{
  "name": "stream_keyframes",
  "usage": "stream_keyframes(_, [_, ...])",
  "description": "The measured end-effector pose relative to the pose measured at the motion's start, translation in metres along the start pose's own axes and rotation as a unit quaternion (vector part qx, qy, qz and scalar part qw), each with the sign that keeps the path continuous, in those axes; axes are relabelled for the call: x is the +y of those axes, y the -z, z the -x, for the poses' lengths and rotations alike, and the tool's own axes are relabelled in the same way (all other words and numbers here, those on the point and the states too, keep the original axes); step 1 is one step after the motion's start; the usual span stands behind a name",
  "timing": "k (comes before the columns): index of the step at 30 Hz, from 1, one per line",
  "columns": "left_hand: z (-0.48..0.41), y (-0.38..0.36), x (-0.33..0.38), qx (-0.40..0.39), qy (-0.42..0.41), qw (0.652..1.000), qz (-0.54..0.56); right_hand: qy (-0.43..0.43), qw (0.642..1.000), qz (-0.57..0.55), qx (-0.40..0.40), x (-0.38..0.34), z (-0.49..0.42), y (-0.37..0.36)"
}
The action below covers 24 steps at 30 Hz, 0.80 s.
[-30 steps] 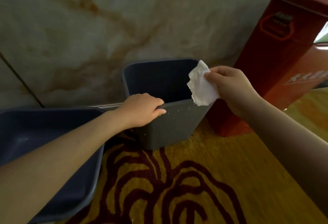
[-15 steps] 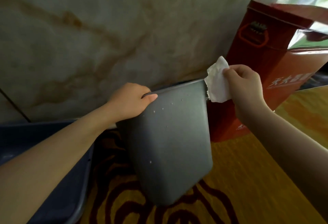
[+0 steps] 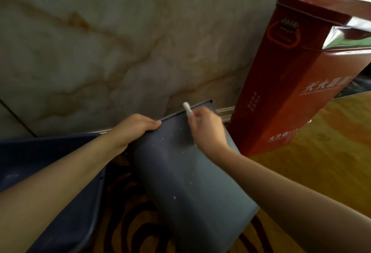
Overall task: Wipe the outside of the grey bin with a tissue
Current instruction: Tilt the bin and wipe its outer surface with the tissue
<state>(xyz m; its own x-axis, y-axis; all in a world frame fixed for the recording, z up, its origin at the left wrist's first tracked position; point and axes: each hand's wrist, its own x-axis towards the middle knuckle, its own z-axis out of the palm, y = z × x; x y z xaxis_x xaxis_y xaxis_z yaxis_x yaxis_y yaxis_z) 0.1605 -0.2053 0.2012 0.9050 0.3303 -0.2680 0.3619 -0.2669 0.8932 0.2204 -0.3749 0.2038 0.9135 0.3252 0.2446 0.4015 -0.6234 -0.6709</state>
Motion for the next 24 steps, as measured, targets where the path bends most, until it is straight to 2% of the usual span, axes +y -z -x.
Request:
stream_keyframes(2, [-0.001,0.001,-0.003,0.007,0.005,1.0,0.014,0.057,0.998,0.015,-0.033,-0.004,0.011,-0.018])
stream_keyframes(6, [-0.003,0.003,-0.008,0.016,0.009,0.999,0.026,0.185,0.969,0.152,-0.053,0.008,0.022,-0.034])
stream_keyframes(12, [-0.01,-0.008,-0.008,0.04,-0.002,0.999,0.027,0.222,0.949,0.224,0.011,0.029,0.009,-0.033])
stream_keyframes(16, [-0.017,-0.015,-0.005,0.055,0.007,0.998,0.033,0.195,0.95,0.238,0.05,0.043,-0.005,-0.036])
stream_keyframes(21, [-0.025,-0.023,-0.008,0.083,0.034,0.995,0.049,0.07,0.967,0.239,0.056,0.067,-0.044,-0.031])
stream_keyframes(24, [-0.029,-0.025,-0.015,0.097,0.056,0.991,0.067,0.078,0.972,0.22,0.028,0.078,-0.059,-0.03])
